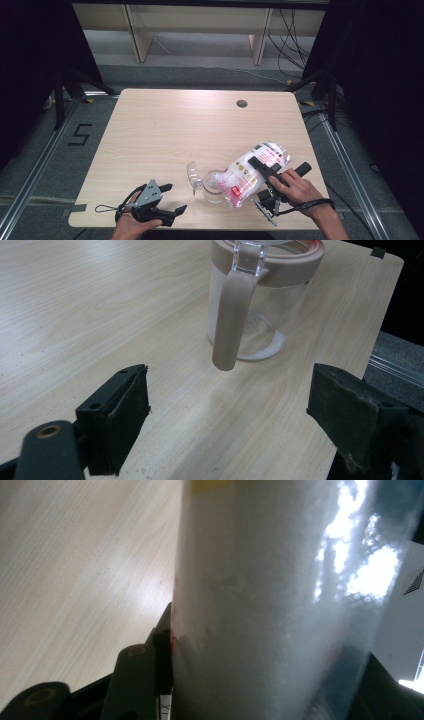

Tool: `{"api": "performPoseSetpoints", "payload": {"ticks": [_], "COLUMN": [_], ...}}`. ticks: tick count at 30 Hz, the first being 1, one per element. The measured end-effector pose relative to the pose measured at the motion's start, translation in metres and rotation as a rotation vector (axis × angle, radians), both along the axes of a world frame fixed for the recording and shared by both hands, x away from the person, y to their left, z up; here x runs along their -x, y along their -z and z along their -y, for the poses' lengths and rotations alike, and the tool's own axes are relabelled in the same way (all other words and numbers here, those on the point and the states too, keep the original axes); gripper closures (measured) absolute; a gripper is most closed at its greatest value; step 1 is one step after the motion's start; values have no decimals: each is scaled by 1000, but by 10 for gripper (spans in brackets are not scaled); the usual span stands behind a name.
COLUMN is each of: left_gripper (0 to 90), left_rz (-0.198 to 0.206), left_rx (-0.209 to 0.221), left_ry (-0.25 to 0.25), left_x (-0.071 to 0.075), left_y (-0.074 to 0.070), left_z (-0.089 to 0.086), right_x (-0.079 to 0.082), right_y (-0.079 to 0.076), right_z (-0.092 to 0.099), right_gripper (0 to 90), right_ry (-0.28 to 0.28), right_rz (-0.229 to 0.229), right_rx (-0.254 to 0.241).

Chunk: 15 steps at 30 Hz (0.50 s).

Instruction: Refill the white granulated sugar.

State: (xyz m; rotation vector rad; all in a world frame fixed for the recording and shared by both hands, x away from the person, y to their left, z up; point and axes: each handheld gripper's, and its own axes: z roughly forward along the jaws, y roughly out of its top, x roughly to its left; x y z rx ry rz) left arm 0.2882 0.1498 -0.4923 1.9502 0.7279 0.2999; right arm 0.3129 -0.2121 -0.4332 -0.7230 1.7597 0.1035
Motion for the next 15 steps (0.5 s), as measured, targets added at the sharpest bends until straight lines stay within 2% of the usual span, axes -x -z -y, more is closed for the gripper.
{"api": "performPoseSetpoints", "payload": {"ticks": [11,15], "left_gripper": [162,162], "left_rz": [-7,-6], "left_rx": [6,6], "left_ry": [-3,0], "left_x": [0,0], "left_y": [0,1], "left_z": [0,0], "right_x": [2,2], "right_y": [-2,-1], "right_z": [-1,-1], "right_gripper": [518,520], "right_ry": [-1,-2], "right_rz": [3,-3], "right_rx": [16,9]}}
